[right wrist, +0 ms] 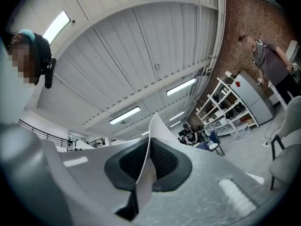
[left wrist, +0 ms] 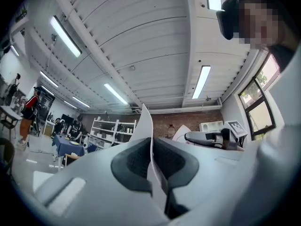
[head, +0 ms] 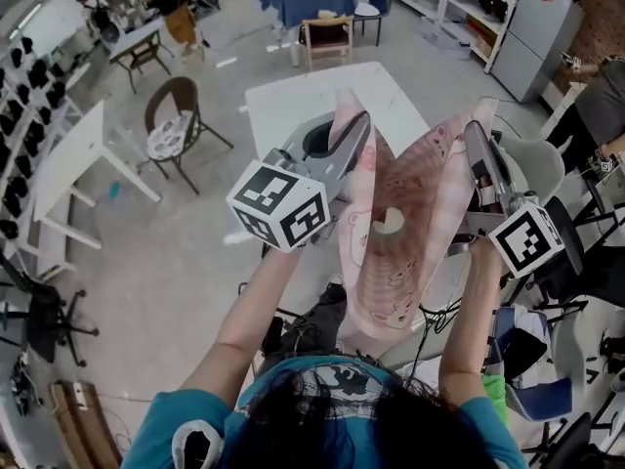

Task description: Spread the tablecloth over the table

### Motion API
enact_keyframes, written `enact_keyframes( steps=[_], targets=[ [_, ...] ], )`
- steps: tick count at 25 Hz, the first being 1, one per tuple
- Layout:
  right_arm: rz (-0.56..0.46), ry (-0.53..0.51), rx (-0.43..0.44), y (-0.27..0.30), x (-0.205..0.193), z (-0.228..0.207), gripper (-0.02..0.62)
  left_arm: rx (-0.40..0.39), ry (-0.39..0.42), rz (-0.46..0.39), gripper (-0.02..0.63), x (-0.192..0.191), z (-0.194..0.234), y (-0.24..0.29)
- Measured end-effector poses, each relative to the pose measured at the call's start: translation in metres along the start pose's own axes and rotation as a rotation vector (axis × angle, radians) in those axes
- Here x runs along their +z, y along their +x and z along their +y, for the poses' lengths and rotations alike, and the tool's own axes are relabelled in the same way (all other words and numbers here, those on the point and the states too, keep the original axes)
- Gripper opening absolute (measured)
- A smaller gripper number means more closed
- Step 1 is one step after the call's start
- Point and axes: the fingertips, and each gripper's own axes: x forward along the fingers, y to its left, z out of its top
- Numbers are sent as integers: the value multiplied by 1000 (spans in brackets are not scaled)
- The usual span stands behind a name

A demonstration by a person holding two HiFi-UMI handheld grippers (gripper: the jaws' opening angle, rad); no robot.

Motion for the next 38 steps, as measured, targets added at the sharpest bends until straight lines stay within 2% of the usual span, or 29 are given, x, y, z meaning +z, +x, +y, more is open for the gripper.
enact_keyframes(
  steps=[4,7,9,11,15,17,19,24,26,29,32,35,38],
  targets=[
    [-72,-56,104,14,13,11,5,-13,42,-99,34,9,15,5],
    [-101,-94,179,59,39,20,5,-12,83,-177,38,43,47,30],
    [-108,-103,219,97,56,22,5,-9,139,-206,41,66,70,54],
    [-115,-124,243,132,66,19,6,-16,199,-218,44,80,85,78],
    [-133,-227,240,200,72,6,14,-30,254,-222,48,91,121,124],
    [-127,-272,246,233,69,1,14,-11,268,-219,49,92,146,141],
    [-120,-274,264,260,67,-5,12,13,265,-223,49,92,170,153],
    [-141,-274,311,315,80,-22,11,100,314,-250,49,108,222,177],
    [-161,-312,346,333,83,-23,12,140,383,-262,49,119,241,180],
    [-189,-365,399,361,80,-32,11,215,542,-258,49,133,273,184],
    [-190,-387,417,403,71,-65,11,283,678,-214,51,128,317,204],
    [-147,-408,418,455,47,-107,11,381,805,-132,52,103,369,229],
    [-78,-402,418,501,9,-149,11,497,853,-42,54,65,424,245]
  ],
)
